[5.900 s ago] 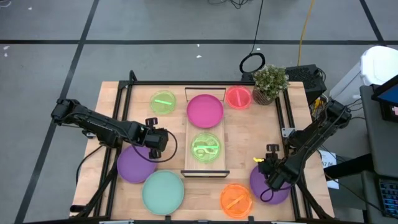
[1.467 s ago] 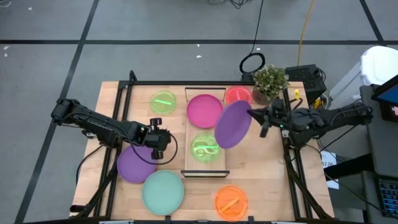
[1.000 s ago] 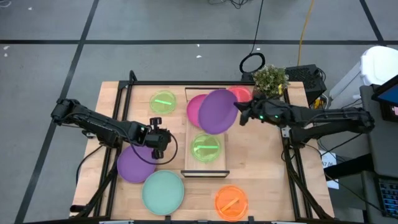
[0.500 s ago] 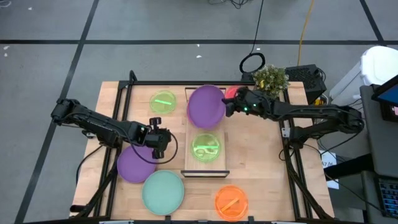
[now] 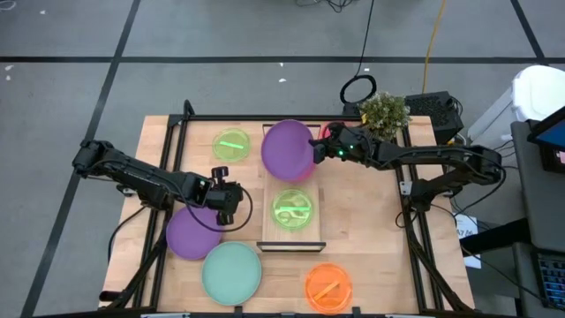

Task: Place and stack plates onto a shelf
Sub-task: Stack the right purple plate on top of the pink plate on the shelf

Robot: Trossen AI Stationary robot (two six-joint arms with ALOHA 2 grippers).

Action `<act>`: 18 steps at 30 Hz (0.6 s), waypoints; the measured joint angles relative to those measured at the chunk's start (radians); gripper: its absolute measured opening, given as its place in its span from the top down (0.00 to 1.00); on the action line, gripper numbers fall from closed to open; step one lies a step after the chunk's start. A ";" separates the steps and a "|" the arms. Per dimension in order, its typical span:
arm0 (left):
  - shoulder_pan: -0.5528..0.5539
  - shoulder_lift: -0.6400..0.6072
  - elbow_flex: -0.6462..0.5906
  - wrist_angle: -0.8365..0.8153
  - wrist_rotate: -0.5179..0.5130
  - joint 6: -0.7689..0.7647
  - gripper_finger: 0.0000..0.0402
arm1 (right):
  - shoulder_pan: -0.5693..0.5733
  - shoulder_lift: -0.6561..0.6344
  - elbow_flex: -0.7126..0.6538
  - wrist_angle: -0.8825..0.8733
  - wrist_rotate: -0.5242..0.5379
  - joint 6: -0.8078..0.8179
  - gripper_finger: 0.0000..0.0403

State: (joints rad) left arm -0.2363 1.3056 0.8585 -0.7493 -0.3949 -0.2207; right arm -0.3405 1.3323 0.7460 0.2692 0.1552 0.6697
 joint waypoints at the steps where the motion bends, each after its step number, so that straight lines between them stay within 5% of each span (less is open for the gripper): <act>1: 0.000 0.000 0.000 0.000 0.000 0.003 0.84 | 0.000 0.001 0.000 0.004 0.000 0.000 1.00; 18: 0.005 0.000 0.000 0.079 -0.008 0.103 0.84 | -0.040 0.052 0.000 -0.056 0.005 0.026 1.00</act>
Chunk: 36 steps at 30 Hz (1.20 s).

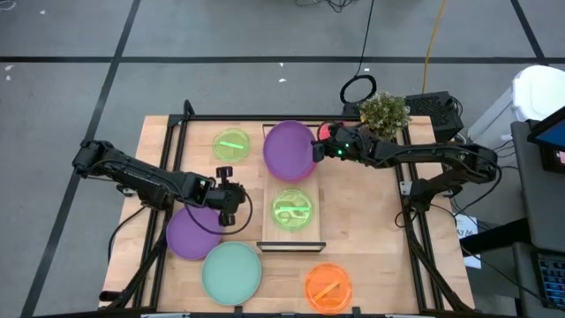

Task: Place and stack plates onto a shelf
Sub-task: Stack the right purple plate on top of the pink plate on the shelf

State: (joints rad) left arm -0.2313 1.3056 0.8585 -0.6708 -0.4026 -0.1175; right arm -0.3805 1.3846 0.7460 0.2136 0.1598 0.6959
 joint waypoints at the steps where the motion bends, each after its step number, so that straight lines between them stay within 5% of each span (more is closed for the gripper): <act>1: 0.002 0.000 0.000 0.000 -0.001 0.004 0.84 | 0.000 0.010 0.000 -0.001 0.000 0.000 1.00; 23: 0.037 0.000 0.000 0.024 -0.001 0.039 0.84 | -0.022 0.075 0.000 -0.018 0.000 0.027 0.99; 36: 0.037 0.000 0.000 0.025 -0.001 0.052 0.84 | -0.031 0.069 0.000 -0.017 -0.006 0.044 0.89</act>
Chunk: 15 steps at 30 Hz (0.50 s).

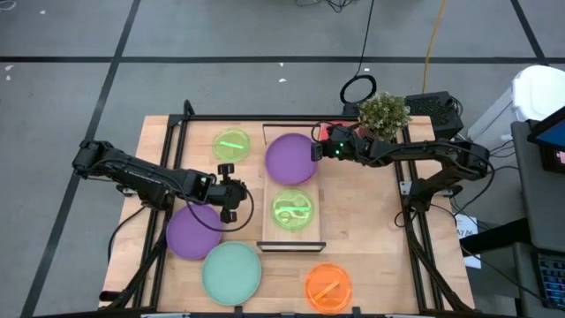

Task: Place and stack plates onto a shelf
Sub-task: Stack the right purple plate on top of the pink plate on the shelf, then stack the green plate on top of the green plate on the shelf

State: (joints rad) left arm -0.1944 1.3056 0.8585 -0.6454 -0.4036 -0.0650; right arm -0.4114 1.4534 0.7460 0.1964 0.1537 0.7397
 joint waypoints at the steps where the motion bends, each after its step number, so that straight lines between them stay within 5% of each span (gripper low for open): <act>1: 0.000 0.000 0.000 0.000 0.000 0.000 0.84 | 0.000 -0.005 0.000 -0.001 -0.001 -0.003 0.88; 15: 0.000 0.000 0.000 0.004 0.001 -0.003 0.84 | 0.058 -0.115 0.000 -0.024 -0.028 -0.164 0.80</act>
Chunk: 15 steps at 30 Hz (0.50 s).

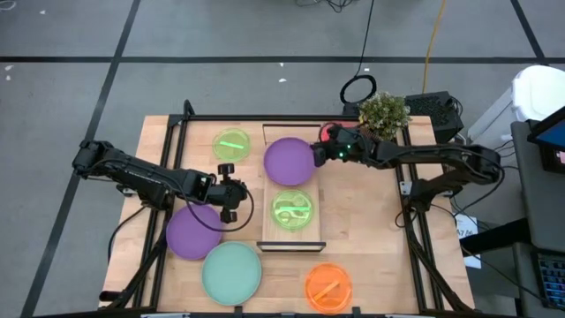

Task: Place and stack plates onto a shelf
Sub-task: Stack the green plate on top of the green plate on the shelf

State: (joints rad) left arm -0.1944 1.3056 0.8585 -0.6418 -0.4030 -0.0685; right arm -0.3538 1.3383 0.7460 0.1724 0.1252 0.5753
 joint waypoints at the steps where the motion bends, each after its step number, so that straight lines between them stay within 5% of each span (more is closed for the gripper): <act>1: 0.000 0.000 0.000 0.000 0.000 0.000 0.84 | 0.013 -0.009 0.000 -0.013 -0.001 -0.018 0.80; 7: 0.000 0.000 0.000 0.004 0.000 0.000 0.84 | 0.103 -0.057 -0.006 -0.152 0.000 -0.114 0.80; 15: 0.000 0.000 0.000 0.008 0.001 -0.012 0.84 | 0.208 -0.119 -0.147 -0.083 0.005 -0.117 0.80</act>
State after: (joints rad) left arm -0.1947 1.3056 0.8585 -0.6339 -0.4019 -0.0802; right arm -0.1459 1.2196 0.5988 0.0891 0.1303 0.4586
